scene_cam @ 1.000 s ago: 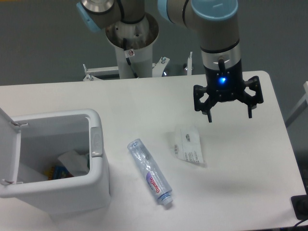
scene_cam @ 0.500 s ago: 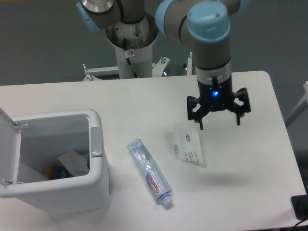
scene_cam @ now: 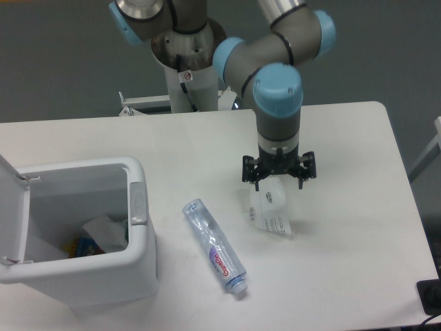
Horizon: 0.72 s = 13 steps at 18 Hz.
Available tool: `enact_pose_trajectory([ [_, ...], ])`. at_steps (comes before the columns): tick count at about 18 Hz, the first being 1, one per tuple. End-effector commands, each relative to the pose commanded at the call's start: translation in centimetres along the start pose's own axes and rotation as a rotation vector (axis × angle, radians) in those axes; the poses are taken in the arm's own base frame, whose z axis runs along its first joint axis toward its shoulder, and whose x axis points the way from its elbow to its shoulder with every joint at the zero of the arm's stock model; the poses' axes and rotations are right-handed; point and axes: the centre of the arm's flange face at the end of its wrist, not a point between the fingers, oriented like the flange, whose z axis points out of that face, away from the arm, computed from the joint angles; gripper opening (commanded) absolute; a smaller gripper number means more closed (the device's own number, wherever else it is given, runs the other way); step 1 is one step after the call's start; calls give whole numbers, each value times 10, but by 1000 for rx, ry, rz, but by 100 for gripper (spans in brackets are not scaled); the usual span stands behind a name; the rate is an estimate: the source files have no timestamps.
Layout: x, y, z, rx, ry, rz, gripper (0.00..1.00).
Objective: Place the trash in the trash can
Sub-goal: 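Close the gripper on the white paper packet and lift it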
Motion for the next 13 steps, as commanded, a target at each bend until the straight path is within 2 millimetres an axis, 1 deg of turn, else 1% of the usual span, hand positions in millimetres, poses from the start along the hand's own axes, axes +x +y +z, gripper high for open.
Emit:
enact_pose_trajectory([
  [3,-3,-1,12,-17,11,-10,100],
  [8,-5,-3,23,-28,12,-7,100],
  [9,-5,-4,29,-31,12,-6,100],
  [11,-5,-4,32,-21,5,-5,100],
  [13,-6,-5,40,-25,7,-8,100],
])
